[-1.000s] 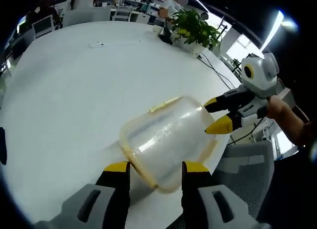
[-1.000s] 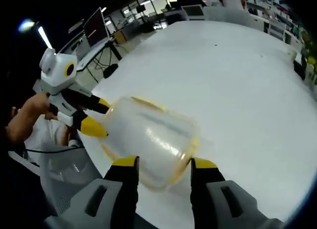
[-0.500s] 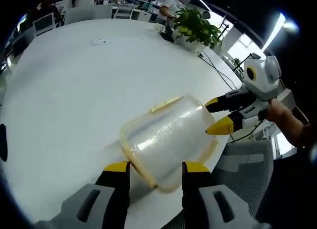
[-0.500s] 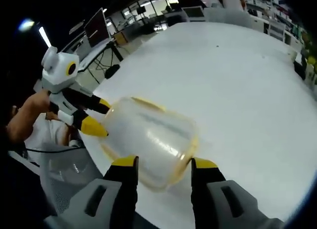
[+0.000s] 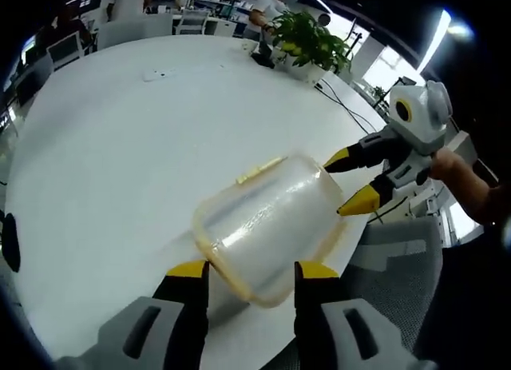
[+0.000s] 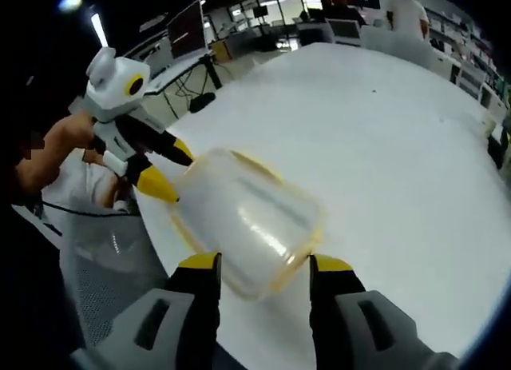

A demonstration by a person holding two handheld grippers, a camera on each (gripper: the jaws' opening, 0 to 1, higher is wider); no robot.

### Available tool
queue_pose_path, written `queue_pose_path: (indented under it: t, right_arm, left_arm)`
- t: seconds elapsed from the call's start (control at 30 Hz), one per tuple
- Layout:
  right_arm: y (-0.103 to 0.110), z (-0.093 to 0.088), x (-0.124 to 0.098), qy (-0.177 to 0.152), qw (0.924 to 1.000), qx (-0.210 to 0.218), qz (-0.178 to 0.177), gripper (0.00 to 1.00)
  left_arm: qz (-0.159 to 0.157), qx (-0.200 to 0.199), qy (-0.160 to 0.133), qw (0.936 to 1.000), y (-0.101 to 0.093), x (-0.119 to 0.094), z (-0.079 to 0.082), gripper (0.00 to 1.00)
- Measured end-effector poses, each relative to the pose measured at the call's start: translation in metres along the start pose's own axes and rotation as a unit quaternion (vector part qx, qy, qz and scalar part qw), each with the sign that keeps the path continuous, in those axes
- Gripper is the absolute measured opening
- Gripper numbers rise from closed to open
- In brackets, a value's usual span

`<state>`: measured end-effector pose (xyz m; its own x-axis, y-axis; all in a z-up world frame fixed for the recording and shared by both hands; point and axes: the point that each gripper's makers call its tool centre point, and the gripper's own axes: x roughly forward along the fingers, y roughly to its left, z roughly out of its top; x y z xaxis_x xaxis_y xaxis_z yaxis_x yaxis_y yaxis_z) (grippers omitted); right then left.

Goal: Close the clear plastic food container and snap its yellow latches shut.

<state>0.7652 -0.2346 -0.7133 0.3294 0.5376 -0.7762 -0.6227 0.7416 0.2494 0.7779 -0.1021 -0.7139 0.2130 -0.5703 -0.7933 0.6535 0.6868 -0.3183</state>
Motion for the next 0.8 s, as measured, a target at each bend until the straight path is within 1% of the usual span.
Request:
queue_pose_path:
  t: [0.07, 0.13, 0.23, 0.27, 0.33, 0.37, 0.43, 0.57, 0.6, 0.63, 0.67, 0.7, 0.73, 0.8]
  right_arm:
    - [0.0, 0.002, -0.002, 0.0, 0.9999, -0.012, 0.0, 0.4]
    - [0.0, 0.008, -0.005, -0.007, 0.9996, -0.027, 0.0, 0.39]
    - [0.0, 0.014, -0.007, -0.014, 0.9982, -0.058, 0.005, 0.36]
    - [0.001, 0.017, -0.007, -0.018, 0.9974, -0.07, 0.006, 0.37]
    - [0.002, 0.02, -0.006, -0.022, 0.9966, -0.079, 0.009, 0.37]
    - [0.003, 0.024, -0.005, -0.028, 0.9949, -0.096, 0.014, 0.36]
    - [0.004, 0.027, -0.004, -0.03, 0.9932, -0.111, 0.017, 0.34]
    - [0.008, 0.035, -0.001, -0.042, 0.9893, -0.137, 0.03, 0.3]
    - [0.011, 0.039, 0.001, -0.05, 0.9846, -0.163, 0.039, 0.29]
    - [0.011, 0.038, 0.002, -0.048, 0.9829, -0.173, 0.04, 0.27]
    - [0.012, 0.038, 0.004, -0.045, 0.9803, -0.188, 0.042, 0.26]
    - [0.013, 0.039, 0.005, -0.045, 0.98, -0.189, 0.043, 0.26]
    - [0.015, 0.04, 0.006, -0.046, 0.9789, -0.194, 0.047, 0.26]
    - [0.017, 0.042, 0.008, -0.049, 0.976, -0.206, 0.052, 0.25]
  left_arm:
    - [0.001, 0.005, -0.004, 1.0, -0.001, -0.003, 0.003, 0.36]
    - [0.004, 0.021, -0.01, 0.9997, -0.002, -0.007, 0.007, 0.36]
    - [0.002, 0.045, -0.021, 0.9988, -0.007, -0.01, 0.015, 0.35]
    - [0.003, 0.047, -0.021, 0.9987, -0.008, -0.01, 0.016, 0.35]
    - [0.0, 0.057, -0.03, 0.9979, -0.013, -0.01, 0.022, 0.34]
    - [-0.005, 0.067, -0.037, 0.9971, -0.017, -0.009, 0.026, 0.33]
    - [-0.005, 0.073, -0.039, 0.9966, -0.02, -0.007, 0.029, 0.3]
    - [-0.011, 0.093, -0.036, 0.9949, -0.027, 0.001, 0.031, 0.28]
    - [-0.013, 0.099, -0.036, 0.9944, -0.029, 0.004, 0.031, 0.27]
    - [-0.015, 0.104, -0.035, 0.9939, -0.031, 0.005, 0.031, 0.27]
    - [-0.016, 0.114, -0.033, 0.9928, -0.033, 0.008, 0.031, 0.26]
    - [-0.017, 0.123, -0.035, 0.9916, -0.034, 0.009, 0.032, 0.26]
    - [-0.021, 0.14, -0.041, 0.9891, -0.037, 0.011, 0.035, 0.26]
    - [-0.026, 0.15, -0.044, 0.9874, -0.041, 0.013, 0.036, 0.26]
